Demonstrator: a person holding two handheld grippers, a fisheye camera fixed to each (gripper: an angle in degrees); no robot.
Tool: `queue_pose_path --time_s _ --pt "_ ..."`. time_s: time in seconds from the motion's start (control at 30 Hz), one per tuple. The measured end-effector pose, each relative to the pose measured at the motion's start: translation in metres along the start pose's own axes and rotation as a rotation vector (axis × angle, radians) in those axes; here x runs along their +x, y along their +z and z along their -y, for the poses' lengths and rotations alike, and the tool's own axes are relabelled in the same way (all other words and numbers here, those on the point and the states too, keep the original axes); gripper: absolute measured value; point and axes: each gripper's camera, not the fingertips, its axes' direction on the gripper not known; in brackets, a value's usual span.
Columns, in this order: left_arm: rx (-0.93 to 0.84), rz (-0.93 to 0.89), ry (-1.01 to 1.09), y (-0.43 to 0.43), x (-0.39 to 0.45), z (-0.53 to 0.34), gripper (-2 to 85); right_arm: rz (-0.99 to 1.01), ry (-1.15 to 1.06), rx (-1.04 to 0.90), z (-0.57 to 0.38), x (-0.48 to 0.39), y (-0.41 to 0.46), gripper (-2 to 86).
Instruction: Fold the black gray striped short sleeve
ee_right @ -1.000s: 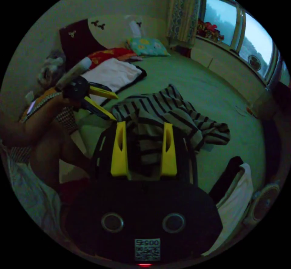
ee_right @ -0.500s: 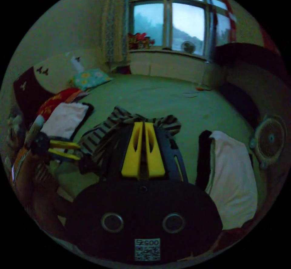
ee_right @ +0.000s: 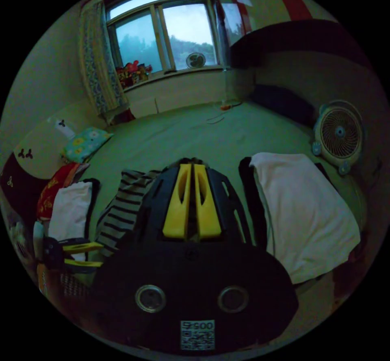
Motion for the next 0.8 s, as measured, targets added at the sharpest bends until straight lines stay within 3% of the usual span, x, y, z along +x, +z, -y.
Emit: queue_pose_path --time_s 0.17,0.27,0.53,0.8 --pt "0.079 -0.052 0.040 -0.016 -0.002 0.003 13.6 0.011 0.066 -0.031 0.012 0.031 0.009 -1.7" --pt "0.002 0.063 0.048 -0.004 -0.002 0.016 14.1 0.007 0.062 -0.035 0.016 0.041 0.014 -1.7" --pt "-0.130 0.042 0.091 0.023 -0.015 0.041 14.2 0.014 0.058 -0.051 0.030 0.060 0.031 -1.7" --pt "0.000 -0.011 0.064 -0.020 -0.045 0.026 5.5 0.028 0.054 -0.077 0.043 0.077 0.051 -1.7"
